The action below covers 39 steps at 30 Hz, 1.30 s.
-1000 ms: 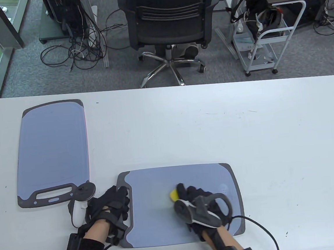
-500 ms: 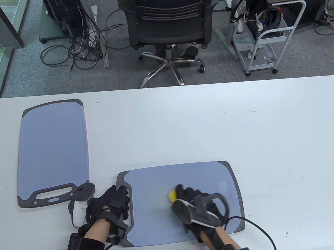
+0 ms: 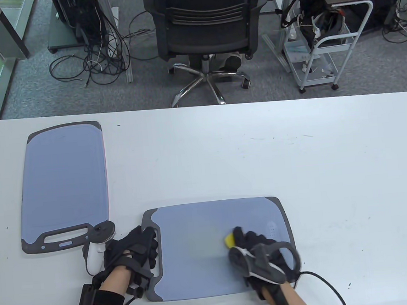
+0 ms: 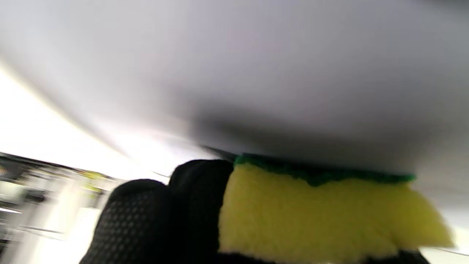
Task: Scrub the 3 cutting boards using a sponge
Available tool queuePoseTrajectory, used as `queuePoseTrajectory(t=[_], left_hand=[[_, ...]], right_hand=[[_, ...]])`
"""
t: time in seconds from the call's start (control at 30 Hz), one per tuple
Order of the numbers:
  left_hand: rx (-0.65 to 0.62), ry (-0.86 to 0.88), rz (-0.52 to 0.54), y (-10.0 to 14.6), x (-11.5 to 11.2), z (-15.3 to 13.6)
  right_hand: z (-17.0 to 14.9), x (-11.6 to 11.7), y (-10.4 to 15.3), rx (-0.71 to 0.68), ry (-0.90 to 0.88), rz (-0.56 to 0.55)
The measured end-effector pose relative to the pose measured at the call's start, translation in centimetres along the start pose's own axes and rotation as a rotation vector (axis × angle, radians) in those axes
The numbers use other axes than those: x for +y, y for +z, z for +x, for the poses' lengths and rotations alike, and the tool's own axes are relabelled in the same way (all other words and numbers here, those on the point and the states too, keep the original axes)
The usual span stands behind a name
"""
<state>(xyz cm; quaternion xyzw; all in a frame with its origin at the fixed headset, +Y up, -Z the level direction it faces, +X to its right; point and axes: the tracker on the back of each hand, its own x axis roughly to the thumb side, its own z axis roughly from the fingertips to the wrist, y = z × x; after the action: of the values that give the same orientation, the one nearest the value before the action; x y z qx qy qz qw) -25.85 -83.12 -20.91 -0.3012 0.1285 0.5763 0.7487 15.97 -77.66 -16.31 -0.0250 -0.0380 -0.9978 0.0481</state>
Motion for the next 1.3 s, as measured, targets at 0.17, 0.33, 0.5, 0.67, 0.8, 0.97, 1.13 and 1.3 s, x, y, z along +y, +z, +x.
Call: queuePoseTrajectory(t=[0.17, 0.33, 0.5, 0.67, 0.8, 0.97, 1.13, 1.3], left_hand=[[-0.006, -0.019, 0.011, -0.1, -0.1, 0.0], [-0.005, -0.019, 0.009, -0.1, -0.1, 0.0], [-0.004, -0.012, -0.003, -0.1, 0.0, 0.0], [0.000, -0.002, -0.020, -0.1, 0.0, 0.1], [0.001, -0.002, -0.023, -0.1, 0.0, 0.1], [-0.003, -0.018, -0.008, -0.1, 0.0, 0.2], [-0.009, -0.042, 0.006, -0.1, -0.1, 0.2], [-0.011, -0.046, 0.009, -0.1, -0.1, 0.2]], right_hand=[[-5.4, 0.7, 0.7, 0.162, -0.094, 0.052], [4.4, -0.8, -0.6, -0.189, -0.076, -0.053], [19.3, -3.0, 0.9, -0.634, -0.026, -0.087], [23.3, -3.5, 2.1, -0.743, 0.007, -0.119], [16.4, -2.5, 0.8, -0.548, 0.031, -0.097], [2.1, -0.3, 1.1, -0.146, 0.005, -0.032], [-4.9, 0.7, 1.7, 0.082, -0.013, 0.025], [3.5, -0.4, 0.8, -0.198, -0.022, -0.055]])
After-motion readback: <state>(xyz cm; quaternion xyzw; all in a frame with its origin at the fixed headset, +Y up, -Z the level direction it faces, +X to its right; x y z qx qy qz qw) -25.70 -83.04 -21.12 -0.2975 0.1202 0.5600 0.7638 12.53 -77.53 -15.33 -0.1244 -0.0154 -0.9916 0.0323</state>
